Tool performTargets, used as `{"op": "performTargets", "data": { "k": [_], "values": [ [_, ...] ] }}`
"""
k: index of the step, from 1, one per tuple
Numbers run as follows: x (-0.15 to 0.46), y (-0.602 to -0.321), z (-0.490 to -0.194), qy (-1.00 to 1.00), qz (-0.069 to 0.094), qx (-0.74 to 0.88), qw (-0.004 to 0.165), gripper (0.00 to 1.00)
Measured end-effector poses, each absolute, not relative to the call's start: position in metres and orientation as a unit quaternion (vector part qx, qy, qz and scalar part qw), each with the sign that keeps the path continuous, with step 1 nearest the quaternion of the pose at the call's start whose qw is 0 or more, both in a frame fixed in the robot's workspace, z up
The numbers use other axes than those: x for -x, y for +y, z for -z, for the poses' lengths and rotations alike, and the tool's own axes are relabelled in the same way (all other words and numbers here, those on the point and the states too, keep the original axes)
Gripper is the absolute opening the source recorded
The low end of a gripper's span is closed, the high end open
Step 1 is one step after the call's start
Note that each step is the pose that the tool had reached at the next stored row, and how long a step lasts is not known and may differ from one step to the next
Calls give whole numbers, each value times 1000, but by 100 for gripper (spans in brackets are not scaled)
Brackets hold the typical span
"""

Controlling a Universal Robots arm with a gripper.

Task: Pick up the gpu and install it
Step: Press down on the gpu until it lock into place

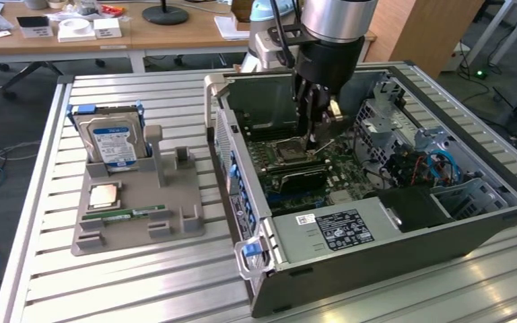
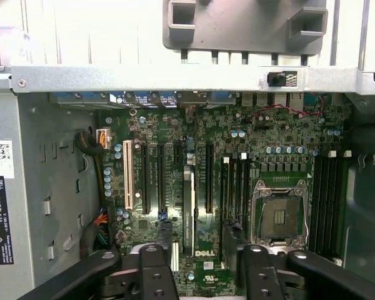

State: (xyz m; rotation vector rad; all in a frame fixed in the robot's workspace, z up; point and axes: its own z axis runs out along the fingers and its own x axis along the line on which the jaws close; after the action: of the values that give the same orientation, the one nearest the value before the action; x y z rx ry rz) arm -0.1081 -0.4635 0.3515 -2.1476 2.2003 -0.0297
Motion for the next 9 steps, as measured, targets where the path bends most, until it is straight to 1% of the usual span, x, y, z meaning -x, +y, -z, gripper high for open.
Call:
{"op": "performTargets", "data": {
  "k": [1,2,4,5,7,8,9],
  "values": [
    [108,-464,-351,715,10,698,33,44],
    [108,-464,-351,715,10,698,33,44],
    [108,-464,-351,715,10,698,33,32],
    [108,-464,-351,715,10,698,33,32],
    [108,-464,-351,715,10,698,33,20],
    [108,-464,-351,715,10,698,33,20],
    [108,-464,-351,715,10,698,33,14]
  ]
}}
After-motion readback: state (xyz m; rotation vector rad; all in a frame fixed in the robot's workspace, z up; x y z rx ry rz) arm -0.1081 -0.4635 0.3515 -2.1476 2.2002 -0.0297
